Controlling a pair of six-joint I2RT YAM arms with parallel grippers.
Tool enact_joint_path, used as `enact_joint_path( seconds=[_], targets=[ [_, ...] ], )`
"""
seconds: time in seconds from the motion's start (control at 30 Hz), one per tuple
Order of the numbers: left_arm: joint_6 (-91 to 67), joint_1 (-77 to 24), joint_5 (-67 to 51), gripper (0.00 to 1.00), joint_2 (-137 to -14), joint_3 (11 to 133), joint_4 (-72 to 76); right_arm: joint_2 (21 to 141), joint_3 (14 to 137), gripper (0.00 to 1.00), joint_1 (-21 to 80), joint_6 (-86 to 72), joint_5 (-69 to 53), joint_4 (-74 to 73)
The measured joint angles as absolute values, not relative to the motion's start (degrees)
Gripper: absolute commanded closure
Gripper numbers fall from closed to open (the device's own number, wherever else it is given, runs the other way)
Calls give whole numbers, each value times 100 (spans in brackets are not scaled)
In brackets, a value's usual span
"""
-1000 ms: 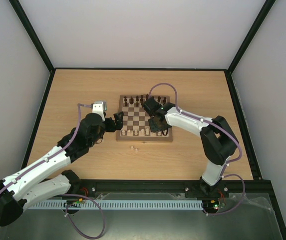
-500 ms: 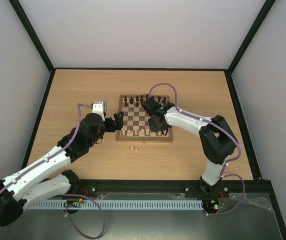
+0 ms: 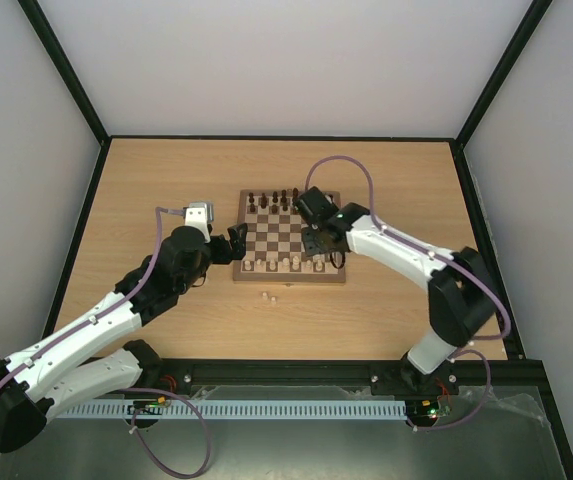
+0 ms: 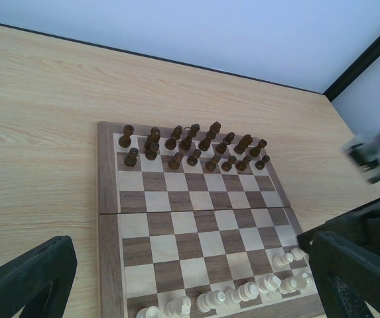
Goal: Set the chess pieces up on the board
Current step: Pick up the chess piece at the center of the board.
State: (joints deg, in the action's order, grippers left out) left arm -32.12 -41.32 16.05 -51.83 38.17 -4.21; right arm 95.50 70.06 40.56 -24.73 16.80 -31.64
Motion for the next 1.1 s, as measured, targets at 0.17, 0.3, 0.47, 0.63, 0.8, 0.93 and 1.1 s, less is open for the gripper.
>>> enact_joint_path(
  seconds=[0.17,0.3,0.47,0.63,0.8,0.93,1.1],
  targets=[
    [-3212,-4132,1608,1,-5183,3817,-421,8766,6910,31,4086,-2488,1621,-3092],
    [-3212,-4132,1608,1,-5183,3817,-421,8420,6775,27,4265,-2541,1594,-3094],
    [-3212,-4132,1608,1,-5183,3817,-421,8044,6573,28,5026,-2718,1533,-3138],
    [-3212,-4132,1610,1,-5175,3817,-423,7970,6414,33,5710,-2987,1472,-3133],
    [-3212,-4132,1636,1,-5105,3817,-421,8254,6259,43,6016,-3210,1372,-3015],
    [-3214,-4132,1697,1,-4987,3817,-423,8794,6248,47,6101,-3301,1280,-2788],
    [-3216,-4132,1809,1,-4685,3778,-423,9397,6252,52,6156,-3354,1151,-2563]
  ],
)
